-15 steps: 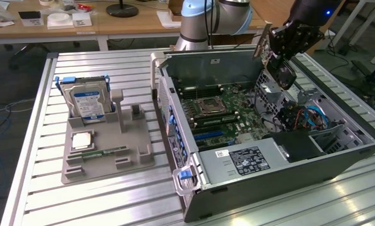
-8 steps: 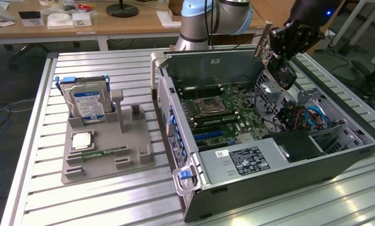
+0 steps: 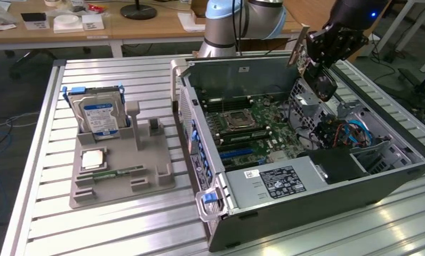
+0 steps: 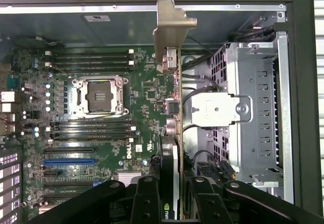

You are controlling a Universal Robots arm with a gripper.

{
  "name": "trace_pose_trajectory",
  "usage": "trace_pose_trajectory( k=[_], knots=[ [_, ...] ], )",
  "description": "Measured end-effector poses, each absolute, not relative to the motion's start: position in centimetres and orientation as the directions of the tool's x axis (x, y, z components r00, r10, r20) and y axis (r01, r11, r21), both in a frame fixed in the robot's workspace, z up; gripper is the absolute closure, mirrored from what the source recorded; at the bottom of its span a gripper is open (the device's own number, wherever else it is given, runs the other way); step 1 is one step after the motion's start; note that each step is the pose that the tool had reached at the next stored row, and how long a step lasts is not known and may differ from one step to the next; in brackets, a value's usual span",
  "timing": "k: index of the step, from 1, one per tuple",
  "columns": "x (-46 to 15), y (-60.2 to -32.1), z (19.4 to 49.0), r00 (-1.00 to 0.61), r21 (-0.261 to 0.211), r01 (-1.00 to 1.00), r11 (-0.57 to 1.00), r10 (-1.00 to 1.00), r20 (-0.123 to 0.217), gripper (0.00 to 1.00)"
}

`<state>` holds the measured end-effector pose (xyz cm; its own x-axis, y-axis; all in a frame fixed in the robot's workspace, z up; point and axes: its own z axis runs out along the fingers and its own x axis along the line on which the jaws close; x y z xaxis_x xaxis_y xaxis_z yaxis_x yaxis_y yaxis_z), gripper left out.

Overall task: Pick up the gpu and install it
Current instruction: 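Insert the gpu into the slot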

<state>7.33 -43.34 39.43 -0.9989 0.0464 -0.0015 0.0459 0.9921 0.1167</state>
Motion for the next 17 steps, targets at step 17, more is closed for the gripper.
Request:
trace_pose_trajectory(
  k=[17],
  knots=[
    [7.33, -43.34, 39.43, -1.0, 0.117, 0.001, 0.993, 0.002, -0.002, 0.73]
  ],
)
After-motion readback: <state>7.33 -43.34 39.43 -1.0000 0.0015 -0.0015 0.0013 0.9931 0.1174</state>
